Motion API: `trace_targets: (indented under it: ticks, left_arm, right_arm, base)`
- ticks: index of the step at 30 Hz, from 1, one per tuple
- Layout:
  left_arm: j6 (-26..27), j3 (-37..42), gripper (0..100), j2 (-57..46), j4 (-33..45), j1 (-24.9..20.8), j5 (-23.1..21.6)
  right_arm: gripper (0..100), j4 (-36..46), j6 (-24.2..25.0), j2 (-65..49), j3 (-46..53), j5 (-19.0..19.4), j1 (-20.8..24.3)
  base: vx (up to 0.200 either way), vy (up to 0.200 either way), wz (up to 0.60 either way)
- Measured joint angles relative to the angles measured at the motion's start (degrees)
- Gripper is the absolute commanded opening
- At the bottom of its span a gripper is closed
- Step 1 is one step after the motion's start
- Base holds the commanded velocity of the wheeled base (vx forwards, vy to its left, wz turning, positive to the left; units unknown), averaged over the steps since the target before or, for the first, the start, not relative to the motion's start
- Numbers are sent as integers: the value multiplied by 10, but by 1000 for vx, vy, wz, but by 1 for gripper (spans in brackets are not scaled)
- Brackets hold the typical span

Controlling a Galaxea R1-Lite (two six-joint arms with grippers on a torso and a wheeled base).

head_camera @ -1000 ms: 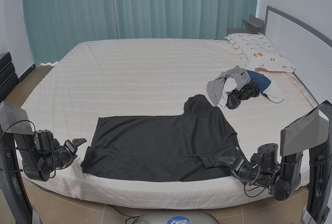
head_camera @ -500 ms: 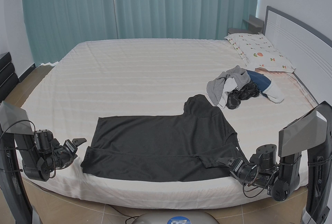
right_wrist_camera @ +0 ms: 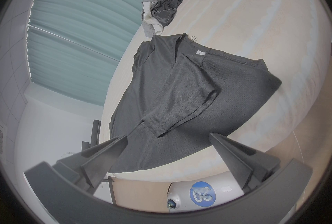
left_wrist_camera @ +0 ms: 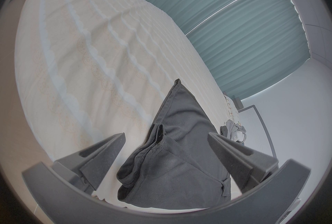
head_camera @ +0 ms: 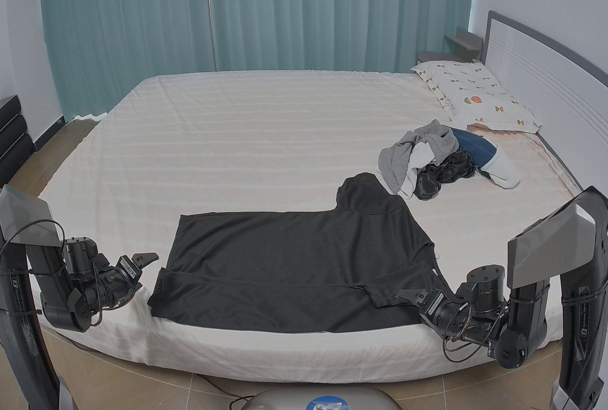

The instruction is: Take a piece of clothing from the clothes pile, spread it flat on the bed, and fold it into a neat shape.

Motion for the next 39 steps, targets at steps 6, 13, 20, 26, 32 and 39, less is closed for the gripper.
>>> trace_targets:
  ticks: [6,13,20,26,32,39]
  left_arm:
    - [0,0,100,0,0,0,0]
    - [0,-1,100,0,0,0,0]
    - [0,-1,100,0,0,0,0]
    - [-3,-1,100,0,0,0,0]
    - [-2,-1,100,0,0,0,0]
    - [-2,-1,100,0,0,0,0]
  right_arm:
    - [100,0,-1,1,0,-1,1]
    - [100,0,-1,1,1,-1,6]
    - [100,0,1,0,1,0,11]
    - [100,0,6,-4,2,1,5]
    - [100,0,19,-7,-8,-1,3]
    - [100,0,20,-8,-27,-3,3]
  base:
    - [0,0,0]
    - [0,0,0]
    - [0,0,0]
    - [0,0,0]
    - [0,0,0]
    - [0,0,0]
